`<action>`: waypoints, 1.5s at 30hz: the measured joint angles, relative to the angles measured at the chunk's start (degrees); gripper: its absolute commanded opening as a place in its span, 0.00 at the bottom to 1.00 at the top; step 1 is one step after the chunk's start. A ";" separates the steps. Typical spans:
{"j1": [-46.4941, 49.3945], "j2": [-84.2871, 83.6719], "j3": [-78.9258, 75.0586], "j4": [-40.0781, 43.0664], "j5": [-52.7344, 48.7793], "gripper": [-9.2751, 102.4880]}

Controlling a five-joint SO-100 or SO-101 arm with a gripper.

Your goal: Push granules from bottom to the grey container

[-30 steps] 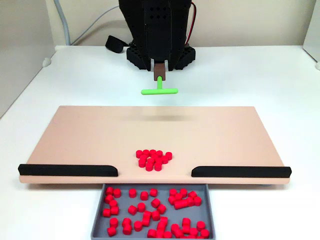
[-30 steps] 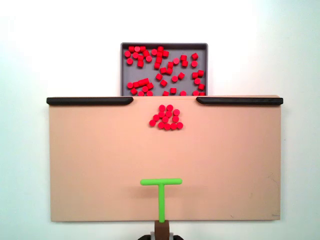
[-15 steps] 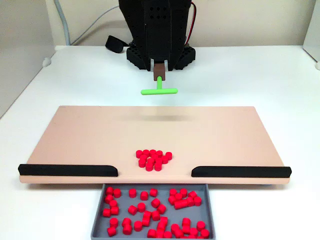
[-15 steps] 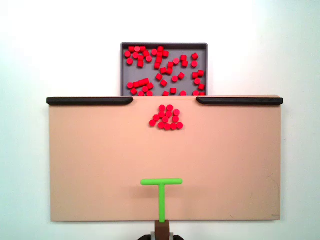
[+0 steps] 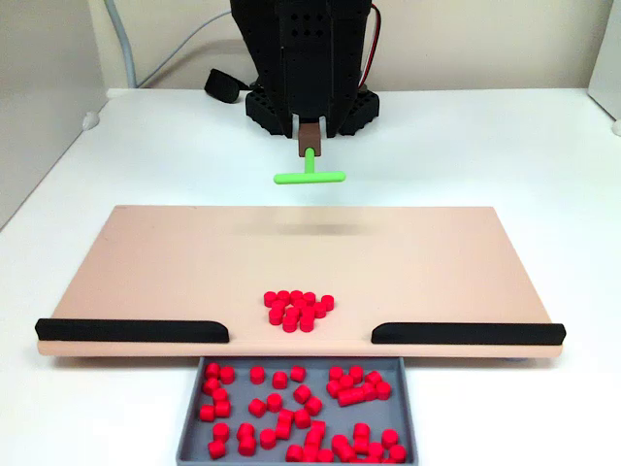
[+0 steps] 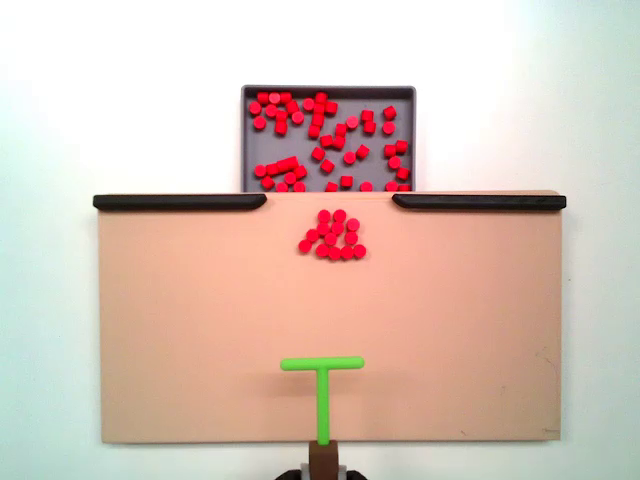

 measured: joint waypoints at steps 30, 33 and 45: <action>-0.44 -0.44 0.00 0.00 0.00 0.08; -0.44 -0.44 0.00 0.00 0.00 0.08; 2.11 -4.04 0.00 0.00 -4.04 0.08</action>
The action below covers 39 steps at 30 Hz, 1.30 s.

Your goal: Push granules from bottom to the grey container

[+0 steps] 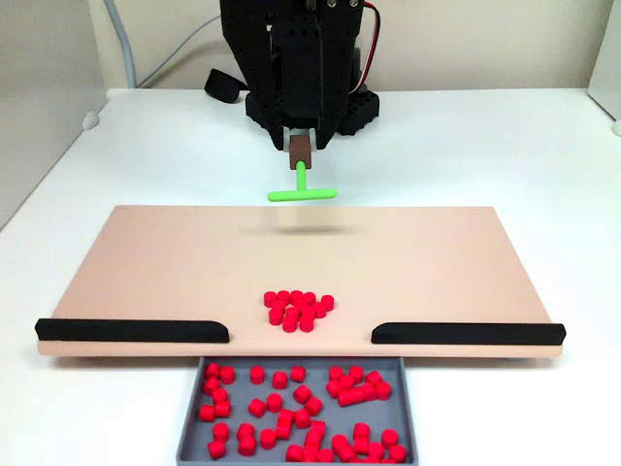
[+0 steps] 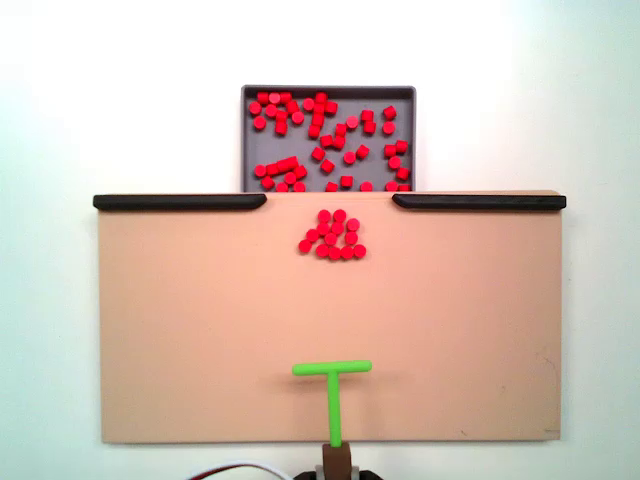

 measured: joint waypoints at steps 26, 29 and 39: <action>1.67 -12.66 -2.90 -10.63 0.62 0.08; 1.67 -13.97 -3.78 -10.63 1.49 0.08; 0.18 -16.17 -4.92 -11.07 2.20 0.08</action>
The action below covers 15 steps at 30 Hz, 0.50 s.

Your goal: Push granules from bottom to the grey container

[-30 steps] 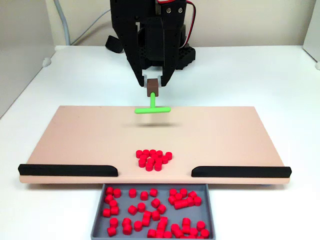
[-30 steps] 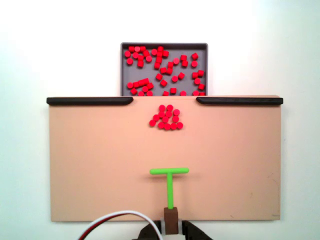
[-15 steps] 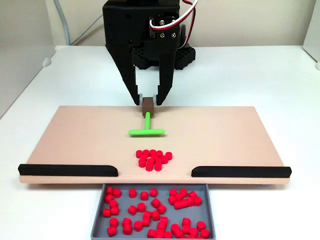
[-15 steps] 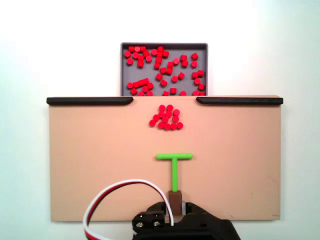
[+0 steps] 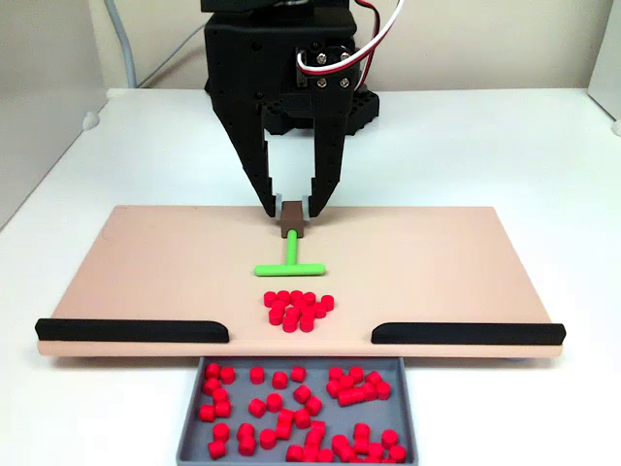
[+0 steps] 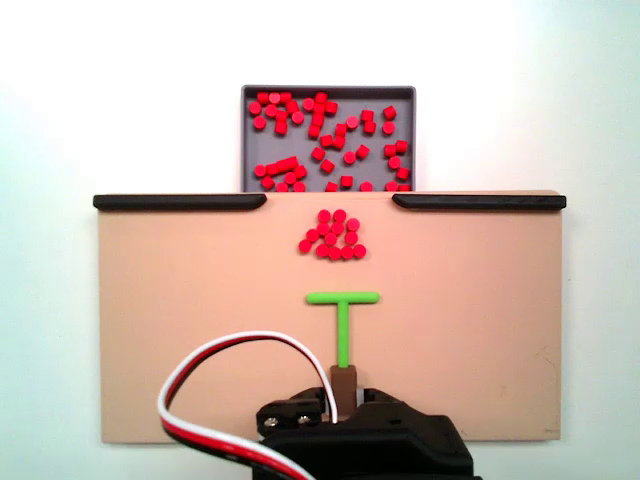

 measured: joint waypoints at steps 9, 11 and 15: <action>-0.62 -1.85 -2.02 0.44 0.00 0.08; -0.62 -2.11 -2.11 0.44 0.00 0.08; -0.62 -2.20 -2.11 0.44 0.00 0.08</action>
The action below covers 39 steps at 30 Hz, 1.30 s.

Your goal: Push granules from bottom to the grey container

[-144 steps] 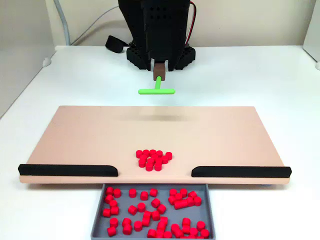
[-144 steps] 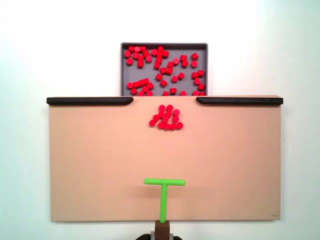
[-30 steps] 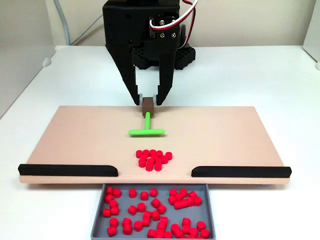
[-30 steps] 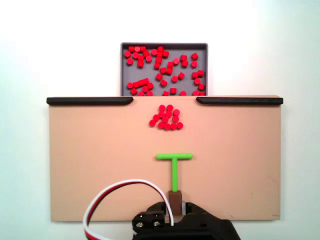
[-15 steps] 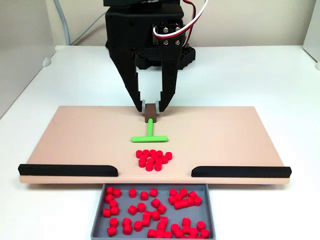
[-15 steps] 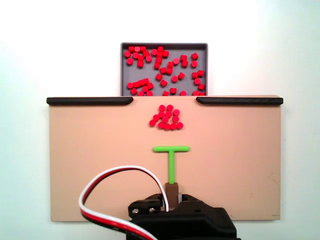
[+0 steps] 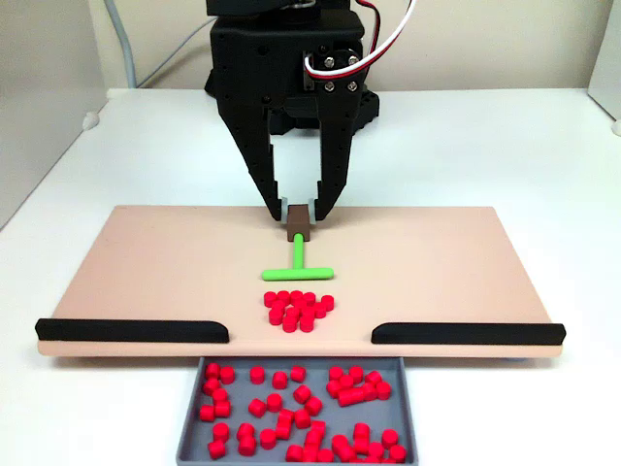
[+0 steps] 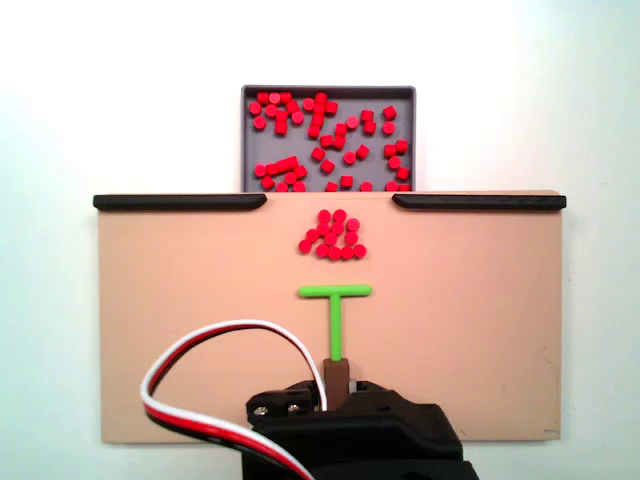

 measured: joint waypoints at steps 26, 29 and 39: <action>-0.09 -6.06 -6.86 0.09 0.00 0.08; -0.09 -6.68 -7.56 0.09 0.00 0.08; -0.09 -8.00 -9.14 0.09 0.00 0.08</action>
